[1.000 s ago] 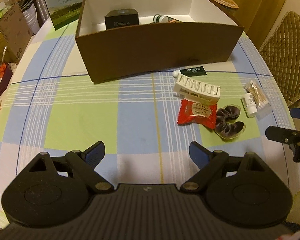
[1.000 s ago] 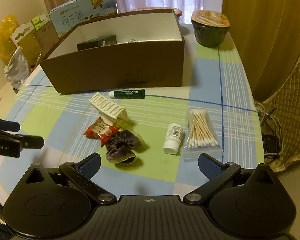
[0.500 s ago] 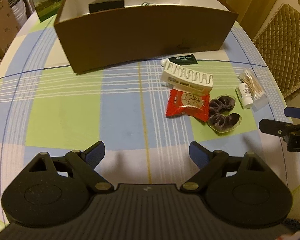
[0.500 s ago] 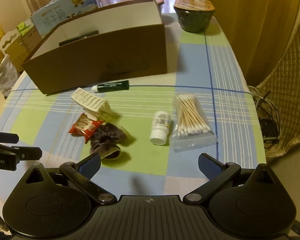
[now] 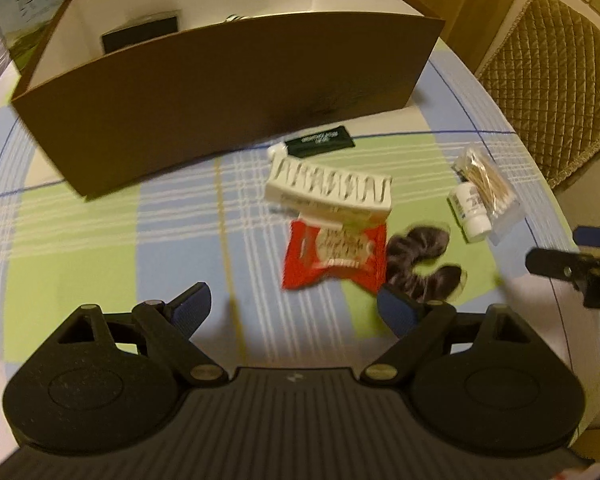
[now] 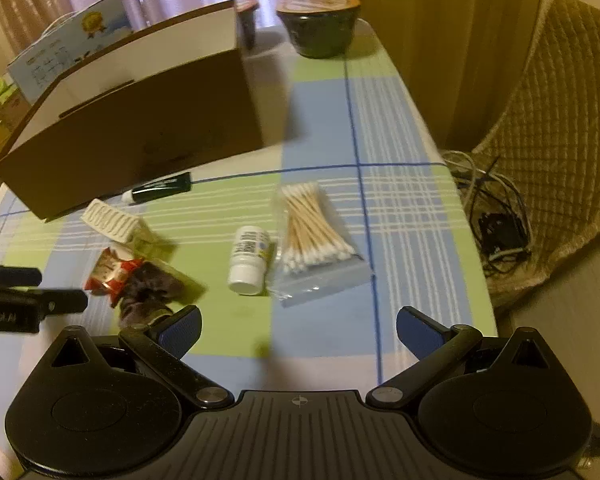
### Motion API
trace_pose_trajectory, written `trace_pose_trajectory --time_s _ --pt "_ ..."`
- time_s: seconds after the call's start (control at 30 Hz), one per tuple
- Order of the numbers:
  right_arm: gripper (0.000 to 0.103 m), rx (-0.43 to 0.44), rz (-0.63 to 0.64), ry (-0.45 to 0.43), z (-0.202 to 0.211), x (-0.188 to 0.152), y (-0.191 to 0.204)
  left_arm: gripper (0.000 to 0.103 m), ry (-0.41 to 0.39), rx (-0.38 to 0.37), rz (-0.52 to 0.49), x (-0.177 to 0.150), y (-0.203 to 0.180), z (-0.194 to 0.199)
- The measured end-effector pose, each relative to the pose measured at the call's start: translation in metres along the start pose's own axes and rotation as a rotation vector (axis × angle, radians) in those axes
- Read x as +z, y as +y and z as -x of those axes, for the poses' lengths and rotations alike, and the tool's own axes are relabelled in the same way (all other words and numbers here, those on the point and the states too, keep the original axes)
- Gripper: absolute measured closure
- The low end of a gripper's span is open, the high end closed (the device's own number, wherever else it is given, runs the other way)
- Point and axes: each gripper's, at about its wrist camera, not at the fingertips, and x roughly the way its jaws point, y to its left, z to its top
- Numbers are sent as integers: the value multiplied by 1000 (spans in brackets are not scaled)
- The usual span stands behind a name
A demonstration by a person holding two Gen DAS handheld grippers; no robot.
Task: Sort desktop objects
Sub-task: 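Withdraw both tools from the box toward the loose items on the table, then grasp the red snack packet with the left tool while the right tool grasps the cotton-swab bag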
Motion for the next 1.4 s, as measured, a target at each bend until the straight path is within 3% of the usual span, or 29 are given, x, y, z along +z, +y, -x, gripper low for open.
trace_pose_trajectory --time_s 0.4,0.6,0.77,1.03,1.1,1.4 --pt "2 -30 -48 1 1 1 -14 37 22 -81 -25 22 -7 -37" --pt "2 -22 -30 4 -5 5 -10 64 23 -114 -18 17 -1 -40" --pt "2 2 12 -11 -10 11 -4 66 4 -97 6 8 17 -33" --pt "3 12 60 -47 -24 23 -7 71 -12 -34 137 -6 65 -14" --pt "6 26 72 -51 -29 27 -8 71 -14 -16 167 -9 75 -10" --pt "48 101 78 -56 -59 49 -17 71 -18 12 238 -16 100 0"
